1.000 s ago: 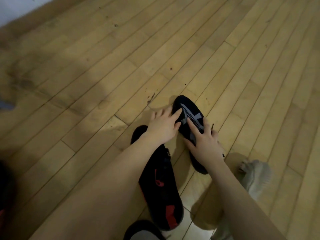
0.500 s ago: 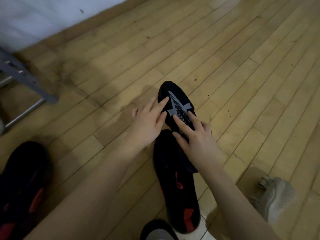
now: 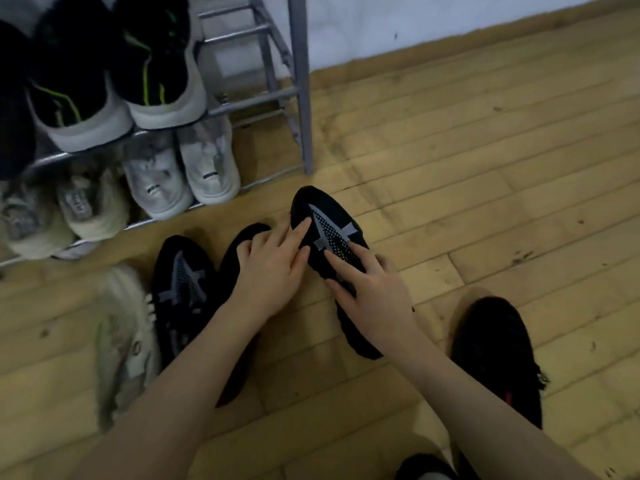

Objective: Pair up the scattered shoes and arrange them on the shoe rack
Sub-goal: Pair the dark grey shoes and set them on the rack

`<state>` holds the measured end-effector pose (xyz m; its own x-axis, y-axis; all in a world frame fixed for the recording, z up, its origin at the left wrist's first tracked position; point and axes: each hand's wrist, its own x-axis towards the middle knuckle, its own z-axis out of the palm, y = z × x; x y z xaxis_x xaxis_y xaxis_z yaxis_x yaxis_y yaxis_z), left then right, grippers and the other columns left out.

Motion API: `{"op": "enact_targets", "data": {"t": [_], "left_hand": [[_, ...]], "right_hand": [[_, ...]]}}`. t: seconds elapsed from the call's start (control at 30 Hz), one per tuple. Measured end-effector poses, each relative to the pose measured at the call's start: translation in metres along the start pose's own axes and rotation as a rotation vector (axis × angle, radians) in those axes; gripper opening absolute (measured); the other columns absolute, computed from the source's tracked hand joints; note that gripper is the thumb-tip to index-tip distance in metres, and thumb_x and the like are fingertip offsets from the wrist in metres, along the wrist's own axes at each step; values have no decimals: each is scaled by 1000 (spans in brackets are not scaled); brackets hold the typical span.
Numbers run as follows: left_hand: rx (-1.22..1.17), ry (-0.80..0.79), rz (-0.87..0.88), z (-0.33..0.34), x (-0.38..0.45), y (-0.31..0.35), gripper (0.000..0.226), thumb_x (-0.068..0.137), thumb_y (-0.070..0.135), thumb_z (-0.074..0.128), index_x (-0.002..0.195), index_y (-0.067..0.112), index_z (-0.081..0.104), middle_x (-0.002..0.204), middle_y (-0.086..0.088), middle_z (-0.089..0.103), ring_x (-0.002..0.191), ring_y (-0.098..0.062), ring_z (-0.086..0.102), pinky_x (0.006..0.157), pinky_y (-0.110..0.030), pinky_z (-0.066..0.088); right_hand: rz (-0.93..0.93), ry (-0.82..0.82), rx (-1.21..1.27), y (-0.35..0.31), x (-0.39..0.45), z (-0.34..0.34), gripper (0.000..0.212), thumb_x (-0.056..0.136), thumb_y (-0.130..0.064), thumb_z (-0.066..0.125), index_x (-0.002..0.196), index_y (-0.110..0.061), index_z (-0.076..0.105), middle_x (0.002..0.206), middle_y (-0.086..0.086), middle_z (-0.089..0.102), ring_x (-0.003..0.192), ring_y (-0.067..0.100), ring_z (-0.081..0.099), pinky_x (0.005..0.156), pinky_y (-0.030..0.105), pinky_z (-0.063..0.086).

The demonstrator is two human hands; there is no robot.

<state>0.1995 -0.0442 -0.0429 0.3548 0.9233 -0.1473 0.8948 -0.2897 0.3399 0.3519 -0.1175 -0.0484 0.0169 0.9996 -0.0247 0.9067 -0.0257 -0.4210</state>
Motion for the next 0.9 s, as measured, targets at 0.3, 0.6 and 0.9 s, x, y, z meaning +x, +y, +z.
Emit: {"op": "enact_targets", "data": {"t": [0.3, 0.6, 0.9], "left_hand": [[-90, 102, -192, -23, -20, -84, 47, 98, 40, 30, 144, 39, 21, 155, 4, 17, 134, -28, 26, 105, -43, 14], [-117, -61, -279, -10, -40, -139, 49, 97, 47, 25, 144, 44, 14, 154, 8, 22, 136, -26, 23, 107, -43, 15], [-140, 76, -261, 9, -88, -100, 53, 95, 46, 31, 143, 23, 32, 132, -5, 52, 121, -28, 43, 100, -42, 25]], "right_hand": [[-111, -12, 65, -84, 33, 41, 44, 90, -42, 55, 132, -33, 49, 141, 9, 45, 110, 41, 46, 75, 47, 51], [-75, -325, 33, -108, 46, 48, 47, 92, -56, 40, 138, -46, 35, 155, -5, 16, 133, 33, 24, 99, 46, 40], [-50, -282, 151, -82, 22, 47, 55, 91, -50, 45, 142, -46, 24, 145, 13, 33, 117, 28, 50, 89, 42, 50]]}}
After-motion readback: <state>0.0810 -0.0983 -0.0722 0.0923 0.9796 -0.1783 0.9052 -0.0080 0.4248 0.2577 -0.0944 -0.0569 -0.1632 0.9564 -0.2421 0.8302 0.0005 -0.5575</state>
